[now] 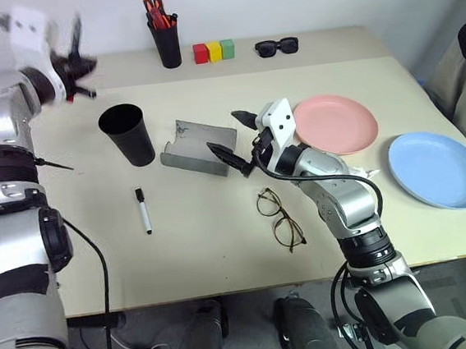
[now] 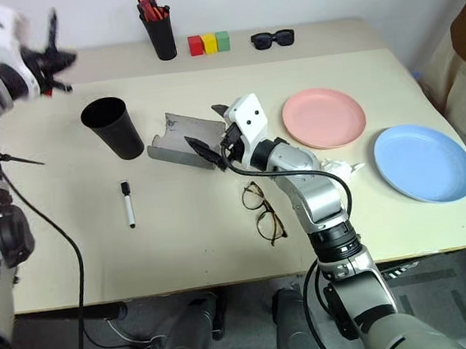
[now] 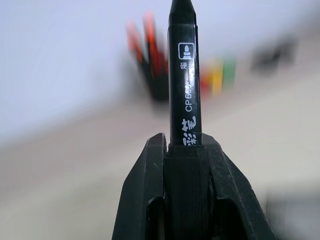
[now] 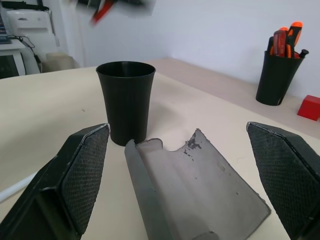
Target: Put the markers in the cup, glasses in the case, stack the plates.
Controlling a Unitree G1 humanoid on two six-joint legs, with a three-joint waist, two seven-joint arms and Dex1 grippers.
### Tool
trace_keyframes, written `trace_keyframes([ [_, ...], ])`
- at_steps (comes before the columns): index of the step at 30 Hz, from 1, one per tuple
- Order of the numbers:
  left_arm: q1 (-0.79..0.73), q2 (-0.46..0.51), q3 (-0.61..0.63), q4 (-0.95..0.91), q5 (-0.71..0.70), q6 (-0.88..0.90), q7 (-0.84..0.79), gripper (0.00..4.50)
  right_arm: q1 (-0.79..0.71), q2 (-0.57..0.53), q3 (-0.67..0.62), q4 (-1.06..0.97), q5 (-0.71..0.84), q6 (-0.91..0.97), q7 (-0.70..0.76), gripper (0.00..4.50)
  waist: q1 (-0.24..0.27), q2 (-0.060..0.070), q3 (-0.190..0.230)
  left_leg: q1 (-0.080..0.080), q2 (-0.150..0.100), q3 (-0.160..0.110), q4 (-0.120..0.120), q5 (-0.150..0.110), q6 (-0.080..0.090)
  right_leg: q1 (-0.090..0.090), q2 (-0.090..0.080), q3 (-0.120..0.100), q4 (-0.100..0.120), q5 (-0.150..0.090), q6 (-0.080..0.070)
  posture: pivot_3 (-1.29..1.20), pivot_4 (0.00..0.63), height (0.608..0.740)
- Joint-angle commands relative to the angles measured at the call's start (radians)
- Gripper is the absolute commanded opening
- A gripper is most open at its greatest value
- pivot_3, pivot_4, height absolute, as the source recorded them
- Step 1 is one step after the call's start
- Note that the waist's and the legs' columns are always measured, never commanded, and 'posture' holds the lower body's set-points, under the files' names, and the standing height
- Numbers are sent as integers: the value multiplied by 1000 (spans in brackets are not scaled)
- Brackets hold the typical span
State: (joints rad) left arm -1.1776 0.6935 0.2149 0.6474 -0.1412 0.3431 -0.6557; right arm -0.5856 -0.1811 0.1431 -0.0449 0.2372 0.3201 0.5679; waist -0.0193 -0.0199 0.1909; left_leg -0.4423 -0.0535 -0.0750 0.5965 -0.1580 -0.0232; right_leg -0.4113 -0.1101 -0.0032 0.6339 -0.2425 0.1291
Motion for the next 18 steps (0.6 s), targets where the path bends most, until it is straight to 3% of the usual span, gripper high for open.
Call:
trace_keyframes([
  [1, 119, -86, 98, -263, -80, -75, 123, 79, -2, -6, -8, -59, 5, -8, 0, 4500, 0, 0, 0, 0, 0, 0, 0, 0, 0, 0, 0, 0, 0, 0, 0, 0, 150, 740],
  [8, 404, -302, 145, -536, -32, -258, 423, 79, -18, 0, 0, -46, 8, -8, 7, 4500, 1, 0, 0, 1, 0, -1, 1, 0, 0, 0, 0, 1, 2, 0, 0, 0, 150, 740],
  [13, 494, -365, 166, -515, -24, -363, 545, 79, -27, -3, 5, -39, 13, -6, 28, 4500, 5, 0, -1, 1, 0, 0, 1, 0, 0, 0, 1, 0, 1, 0, 0, 0, 150, 740],
  [18, 493, -369, 154, -431, -31, -436, 565, 79, -36, -2, 5, -31, 10, -7, 37, 4500, 8, 0, -1, 1, 0, 2, 1, 0, 0, 1, 0, 0, 1, 0, 0, 0, 150, 740],
])
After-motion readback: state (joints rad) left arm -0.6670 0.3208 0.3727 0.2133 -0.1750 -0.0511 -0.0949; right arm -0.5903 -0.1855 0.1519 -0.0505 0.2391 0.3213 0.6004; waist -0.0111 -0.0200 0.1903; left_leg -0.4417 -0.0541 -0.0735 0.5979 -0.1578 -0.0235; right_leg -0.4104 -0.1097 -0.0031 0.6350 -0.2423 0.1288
